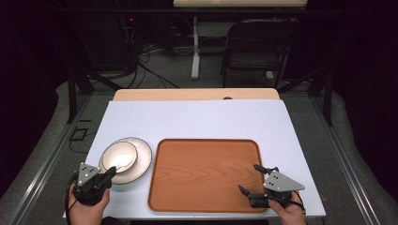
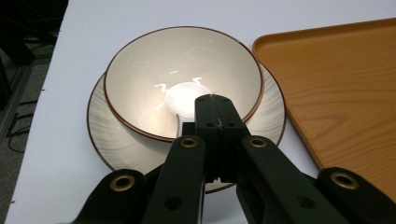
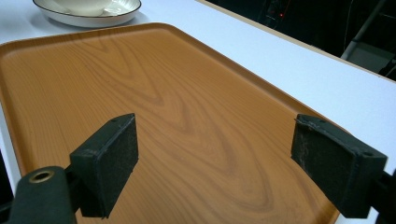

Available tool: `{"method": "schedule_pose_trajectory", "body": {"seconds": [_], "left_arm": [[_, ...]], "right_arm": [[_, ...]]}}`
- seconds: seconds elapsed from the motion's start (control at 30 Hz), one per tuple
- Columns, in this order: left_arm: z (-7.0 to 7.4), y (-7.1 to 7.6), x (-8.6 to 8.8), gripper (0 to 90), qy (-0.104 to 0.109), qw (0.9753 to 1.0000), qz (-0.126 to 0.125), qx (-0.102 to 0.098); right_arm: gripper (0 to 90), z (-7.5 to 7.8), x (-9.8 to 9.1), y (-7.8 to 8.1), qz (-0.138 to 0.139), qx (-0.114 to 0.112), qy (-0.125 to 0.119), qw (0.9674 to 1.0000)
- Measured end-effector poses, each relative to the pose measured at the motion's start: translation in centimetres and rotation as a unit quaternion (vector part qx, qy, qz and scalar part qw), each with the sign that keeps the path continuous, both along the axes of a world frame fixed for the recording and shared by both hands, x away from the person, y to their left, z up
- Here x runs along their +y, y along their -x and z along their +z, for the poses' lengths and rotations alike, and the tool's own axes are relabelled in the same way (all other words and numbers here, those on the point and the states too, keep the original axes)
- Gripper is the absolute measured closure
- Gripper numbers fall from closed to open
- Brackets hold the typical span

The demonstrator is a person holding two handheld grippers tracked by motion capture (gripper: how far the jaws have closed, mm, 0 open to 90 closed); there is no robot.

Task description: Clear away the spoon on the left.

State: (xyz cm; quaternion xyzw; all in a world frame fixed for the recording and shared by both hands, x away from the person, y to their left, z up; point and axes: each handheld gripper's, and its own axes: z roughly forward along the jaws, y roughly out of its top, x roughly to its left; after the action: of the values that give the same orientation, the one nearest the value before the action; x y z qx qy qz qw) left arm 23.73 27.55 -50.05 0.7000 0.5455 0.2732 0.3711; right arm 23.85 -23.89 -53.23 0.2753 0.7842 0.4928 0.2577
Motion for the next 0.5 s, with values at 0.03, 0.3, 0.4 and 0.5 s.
{"method": "schedule_pose_trajectory", "body": {"seconds": [0.03, 0.3, 0.4, 0.5], "left_arm": [[0.02, -0.03, 0.16, 90.0, 0.000, 1.0000, 0.002, 0.000], [0.14, 0.41, 0.44, 90.0, 0.010, 0.9999, -0.006, -0.001], [0.15, 0.51, 0.28, 90.0, 0.011, 0.9999, -0.008, -0.001], [0.18, 0.53, 0.23, 90.0, 0.013, 0.9998, -0.011, 0.002]], "right_arm": [[14.4, 0.00, 0.00, 0.00, 0.000, 0.000, 0.000, 1.0000], [14.4, 0.00, 0.00, -0.01, 0.000, 0.000, 0.000, 1.0000], [14.4, -0.02, 0.05, -0.02, 0.000, 0.000, 0.001, 1.0000], [14.4, -0.02, 0.05, 0.00, 0.000, 0.000, 0.000, 1.0000]]}}
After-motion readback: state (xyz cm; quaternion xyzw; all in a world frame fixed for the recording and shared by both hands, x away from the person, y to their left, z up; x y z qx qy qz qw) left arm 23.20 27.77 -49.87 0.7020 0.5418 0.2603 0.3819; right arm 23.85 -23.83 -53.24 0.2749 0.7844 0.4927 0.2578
